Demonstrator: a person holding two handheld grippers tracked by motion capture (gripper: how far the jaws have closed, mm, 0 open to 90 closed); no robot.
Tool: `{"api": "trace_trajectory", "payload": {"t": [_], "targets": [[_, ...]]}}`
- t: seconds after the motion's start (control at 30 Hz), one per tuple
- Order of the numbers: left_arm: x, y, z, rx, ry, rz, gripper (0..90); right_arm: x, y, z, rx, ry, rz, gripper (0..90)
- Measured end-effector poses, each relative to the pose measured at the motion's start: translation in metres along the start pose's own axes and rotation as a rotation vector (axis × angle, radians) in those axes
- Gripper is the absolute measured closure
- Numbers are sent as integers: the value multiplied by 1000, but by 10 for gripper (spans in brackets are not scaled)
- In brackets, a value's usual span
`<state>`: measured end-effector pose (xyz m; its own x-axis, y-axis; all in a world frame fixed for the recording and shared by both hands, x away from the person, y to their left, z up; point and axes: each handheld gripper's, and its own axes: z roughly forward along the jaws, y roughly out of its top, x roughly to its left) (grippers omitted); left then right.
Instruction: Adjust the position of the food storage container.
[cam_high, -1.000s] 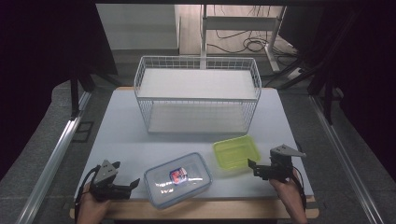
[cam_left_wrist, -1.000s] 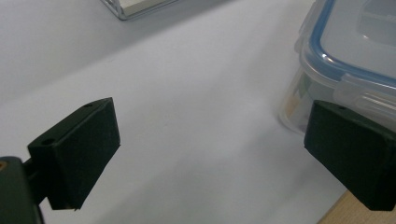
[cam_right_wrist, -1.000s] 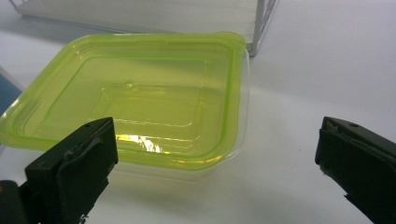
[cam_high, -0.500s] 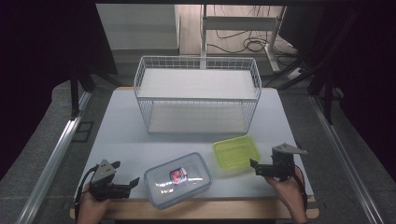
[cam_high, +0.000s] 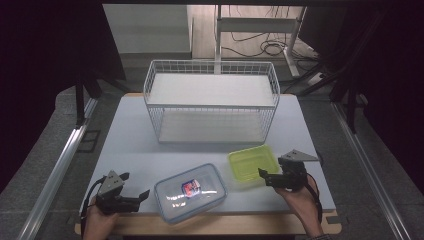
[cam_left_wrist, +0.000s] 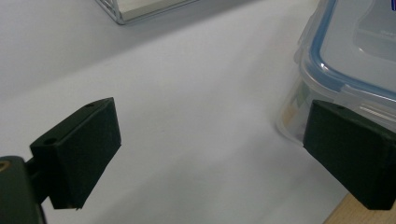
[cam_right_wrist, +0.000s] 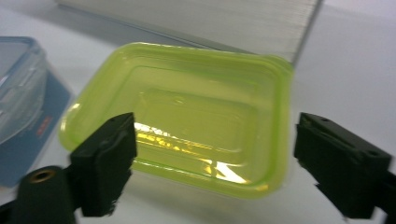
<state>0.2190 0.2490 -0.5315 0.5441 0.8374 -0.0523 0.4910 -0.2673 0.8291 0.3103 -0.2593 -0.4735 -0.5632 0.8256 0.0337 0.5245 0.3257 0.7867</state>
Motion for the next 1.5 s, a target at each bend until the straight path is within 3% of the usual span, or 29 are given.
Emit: {"api": "trace_trajectory", "payload": {"t": [0.23, 0.33, 0.63, 0.67, 0.77, 0.8, 1.0, 1.23, 1.3, 1.5], "targets": [[2, -1, 0, -6, -3, -13, 42, 10, 6, 5, 26, 2, -11, 341], [3, -1, 0, -15, -2, -16, 42, 16, 10, 7, 30, 29, -17, 450], [3, -1, 0, -21, -1, -17, 42, 35, 20, 15, 37, 80, -86, 630], [3, -1, -1, -23, -1, -18, 42, 42, 23, 19, 49, 99, -115, 677], [3, -1, -1, -23, 1, -17, 42, 46, 25, 22, 58, 114, -130, 723], [3, -1, -1, -25, 0, -18, 42, 52, 28, 27, 66, 141, -147, 757], [3, -1, -1, -27, 4, -16, 42, 65, 36, 41, 81, 186, -172, 864], [3, -1, -1, -29, 5, -15, 42, 75, 42, 55, 89, 218, -179, 894], [3, -1, -2, -31, 5, -16, 42, 83, 45, 66, 111, 236, -198, 894], [3, -1, -1, -30, 2, -17, 43, 85, 43, 83, 154, 203, -232, 895]]}}
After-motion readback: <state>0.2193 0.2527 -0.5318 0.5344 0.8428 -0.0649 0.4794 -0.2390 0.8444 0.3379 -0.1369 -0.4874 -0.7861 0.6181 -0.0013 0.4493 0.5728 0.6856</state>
